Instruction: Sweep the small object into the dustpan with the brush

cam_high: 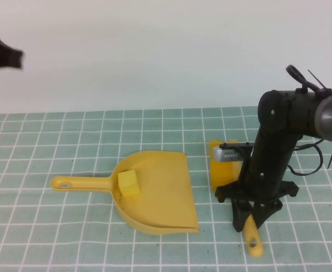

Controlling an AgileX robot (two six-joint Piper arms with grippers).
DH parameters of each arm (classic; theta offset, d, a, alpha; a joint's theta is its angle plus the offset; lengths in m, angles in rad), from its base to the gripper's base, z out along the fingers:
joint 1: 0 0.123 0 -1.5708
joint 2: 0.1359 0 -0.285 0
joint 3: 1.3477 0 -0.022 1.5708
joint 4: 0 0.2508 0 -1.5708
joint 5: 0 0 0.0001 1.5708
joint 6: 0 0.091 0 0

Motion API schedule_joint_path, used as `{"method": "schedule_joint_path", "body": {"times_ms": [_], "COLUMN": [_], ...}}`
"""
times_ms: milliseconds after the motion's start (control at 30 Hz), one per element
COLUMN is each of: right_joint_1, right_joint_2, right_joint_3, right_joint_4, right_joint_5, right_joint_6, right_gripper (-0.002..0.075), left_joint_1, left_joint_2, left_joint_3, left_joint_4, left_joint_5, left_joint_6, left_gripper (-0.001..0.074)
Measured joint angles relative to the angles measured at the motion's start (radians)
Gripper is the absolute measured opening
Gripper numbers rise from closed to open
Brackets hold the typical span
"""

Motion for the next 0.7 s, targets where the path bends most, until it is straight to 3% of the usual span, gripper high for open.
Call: {"method": "schedule_joint_path", "body": {"times_ms": [100,233,533,600,700], "right_joint_1": [0.0,0.0,0.0,0.0,0.0], "right_joint_2": [0.0,-0.004,-0.219,-0.291,-0.416], "right_joint_3": [-0.002,-0.002,-0.002,-0.002,-0.002], "right_joint_4": [0.005,0.002,-0.119,-0.124,-0.124], "right_joint_5": [0.001,0.022,0.076,0.08,0.084], "right_joint_6": [0.0,0.0,0.02,0.02,0.02], "right_gripper": [0.0351,0.037,0.0375,0.0363,0.0271], "left_joint_1": [0.073,0.136,0.145,0.145,0.145], "left_joint_2": [-0.02,-0.022,-0.028,-0.053,-0.109], "left_joint_3": [0.0,0.0,0.002,0.023,0.116], "left_joint_4": [-0.101,-0.168,-0.17,-0.163,-0.156], "left_joint_5": [-0.012,-0.009,-0.004,-0.025,-0.207], "left_joint_6": [0.008,0.009,0.04,0.041,0.038], "left_gripper": [0.0,-0.0001,-0.0001,-0.0001,-0.0001]}}
